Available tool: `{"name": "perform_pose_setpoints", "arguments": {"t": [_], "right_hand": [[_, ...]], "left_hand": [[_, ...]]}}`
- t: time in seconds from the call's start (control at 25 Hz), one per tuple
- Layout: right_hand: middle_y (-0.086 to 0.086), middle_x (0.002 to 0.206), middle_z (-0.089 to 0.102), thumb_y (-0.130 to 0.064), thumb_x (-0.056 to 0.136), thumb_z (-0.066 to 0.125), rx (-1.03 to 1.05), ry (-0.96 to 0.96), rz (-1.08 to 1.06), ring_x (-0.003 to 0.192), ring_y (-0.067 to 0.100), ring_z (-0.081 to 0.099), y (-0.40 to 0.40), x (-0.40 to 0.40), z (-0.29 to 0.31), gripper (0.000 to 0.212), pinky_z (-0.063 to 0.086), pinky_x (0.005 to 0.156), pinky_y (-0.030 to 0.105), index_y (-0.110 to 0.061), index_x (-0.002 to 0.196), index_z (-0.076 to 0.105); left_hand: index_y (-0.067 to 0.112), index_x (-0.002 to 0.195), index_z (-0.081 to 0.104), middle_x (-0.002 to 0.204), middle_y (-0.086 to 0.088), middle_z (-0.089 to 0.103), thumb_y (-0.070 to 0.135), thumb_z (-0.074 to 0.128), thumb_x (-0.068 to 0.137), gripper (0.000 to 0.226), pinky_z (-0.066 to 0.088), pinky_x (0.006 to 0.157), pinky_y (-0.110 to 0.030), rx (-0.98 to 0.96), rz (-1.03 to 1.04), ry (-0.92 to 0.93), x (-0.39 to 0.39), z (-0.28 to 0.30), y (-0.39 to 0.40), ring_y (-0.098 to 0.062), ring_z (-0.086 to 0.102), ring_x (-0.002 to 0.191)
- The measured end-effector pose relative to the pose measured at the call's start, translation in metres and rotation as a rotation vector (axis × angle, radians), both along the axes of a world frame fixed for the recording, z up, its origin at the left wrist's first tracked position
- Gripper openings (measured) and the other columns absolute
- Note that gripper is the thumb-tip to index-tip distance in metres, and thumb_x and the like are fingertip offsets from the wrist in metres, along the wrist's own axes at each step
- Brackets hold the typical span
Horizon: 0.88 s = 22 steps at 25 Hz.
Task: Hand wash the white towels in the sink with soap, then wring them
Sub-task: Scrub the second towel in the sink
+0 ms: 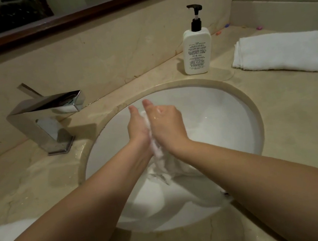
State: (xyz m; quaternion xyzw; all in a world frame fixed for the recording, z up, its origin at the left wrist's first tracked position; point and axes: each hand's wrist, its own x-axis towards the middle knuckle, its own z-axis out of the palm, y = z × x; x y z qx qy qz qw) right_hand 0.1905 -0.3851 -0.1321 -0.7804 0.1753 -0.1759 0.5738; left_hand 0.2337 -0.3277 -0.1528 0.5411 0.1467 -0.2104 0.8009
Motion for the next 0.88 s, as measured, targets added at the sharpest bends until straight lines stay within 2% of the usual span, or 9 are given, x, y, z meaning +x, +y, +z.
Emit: {"name": "perform_pose_setpoints", "arguments": {"t": [0.12,0.16,0.28,0.44,0.56,0.64,0.72,0.8,0.88], "right_hand": [[-0.001,0.05,0.047,-0.046,0.103,0.048,0.074,0.02,-0.166,0.054,0.021,0.045,-0.013,0.008,0.001,0.063,0.033,0.06,0.033,-0.018,0.047,0.042],[-0.001,0.049,0.045,-0.045,0.103,0.05,0.082,-0.005,-0.147,0.052,0.021,0.044,-0.01,0.005,0.0,0.063,0.033,0.059,0.034,-0.018,0.047,0.04],[-0.005,0.047,0.041,-0.044,0.103,0.05,-0.007,-0.024,-0.01,0.054,0.021,0.043,0.004,-0.002,-0.001,0.063,0.03,0.058,0.033,-0.019,0.046,0.038],[-0.003,0.048,0.044,-0.042,0.105,0.047,0.022,-0.002,-0.154,0.049,0.017,0.042,-0.013,0.006,0.004,0.063,0.028,0.058,0.032,-0.017,0.048,0.04],[-0.008,0.039,0.039,-0.042,0.102,0.051,-0.005,-0.04,-0.017,0.046,0.013,0.039,0.006,-0.007,0.0,0.064,0.027,0.052,0.031,-0.02,0.045,0.035],[-0.006,0.043,0.038,-0.042,0.103,0.049,-0.047,-0.041,-0.07,0.051,0.018,0.039,-0.004,-0.001,0.004,0.063,0.028,0.056,0.032,-0.021,0.047,0.033],[-0.004,0.045,0.039,-0.041,0.104,0.049,0.015,-0.043,-0.161,0.049,0.018,0.038,-0.013,0.004,0.005,0.064,0.029,0.059,0.032,-0.02,0.046,0.035],[-0.006,0.041,0.04,-0.041,0.104,0.05,0.006,-0.039,-0.065,0.049,0.015,0.038,-0.006,-0.001,0.004,0.067,0.03,0.057,0.031,-0.018,0.041,0.041],[-0.007,0.041,0.042,-0.043,0.104,0.048,-0.013,-0.03,-0.015,0.052,0.016,0.042,-0.002,-0.001,0.0,0.067,0.03,0.056,0.03,-0.02,0.041,0.046]], "left_hand": [[0.007,0.123,0.066,0.101,-0.012,0.077,0.076,0.037,0.094,0.08,0.062,0.074,-0.038,0.082,-0.028,-0.021,-0.002,-0.005,-0.007,-0.028,0.076,0.087],[0.006,0.122,0.065,0.101,-0.011,0.077,0.077,0.037,0.094,0.081,0.061,0.077,-0.038,0.098,-0.011,-0.03,-0.002,-0.007,-0.005,-0.027,0.076,0.088],[0.008,0.096,0.064,0.08,-0.008,0.072,0.07,0.035,0.099,0.069,0.052,0.062,-0.026,0.02,0.001,0.003,0.001,-0.005,0.002,-0.018,0.074,0.067],[0.012,0.115,0.068,0.093,-0.01,0.077,0.077,0.04,0.093,0.075,0.061,0.076,-0.037,0.086,-0.006,-0.062,-0.003,-0.005,-0.009,-0.025,0.076,0.082],[0.015,0.077,0.07,0.068,-0.004,0.069,0.073,0.037,0.098,0.069,0.051,0.062,-0.026,0.006,0.0,-0.028,0.001,-0.005,0.001,-0.019,0.07,0.066],[0.012,0.097,0.071,0.078,-0.008,0.075,0.073,0.037,0.097,0.07,0.057,0.065,-0.028,0.029,-0.03,-0.029,-0.001,-0.004,-0.003,-0.022,0.075,0.071],[0.01,0.126,0.065,0.097,-0.011,0.078,0.077,0.037,0.093,0.079,0.062,0.082,-0.039,0.112,-0.047,-0.085,-0.002,-0.007,-0.01,-0.026,0.077,0.087],[0.009,0.131,0.064,0.09,-0.007,0.077,0.075,0.038,0.094,0.08,0.059,0.083,-0.036,0.115,0.001,-0.077,0.0,-0.007,-0.005,-0.025,0.075,0.087],[0.006,0.122,0.069,0.082,-0.008,0.073,0.071,0.038,0.098,0.076,0.057,0.078,-0.037,0.119,-0.001,-0.097,0.003,-0.006,0.0,-0.028,0.074,0.083]]}}
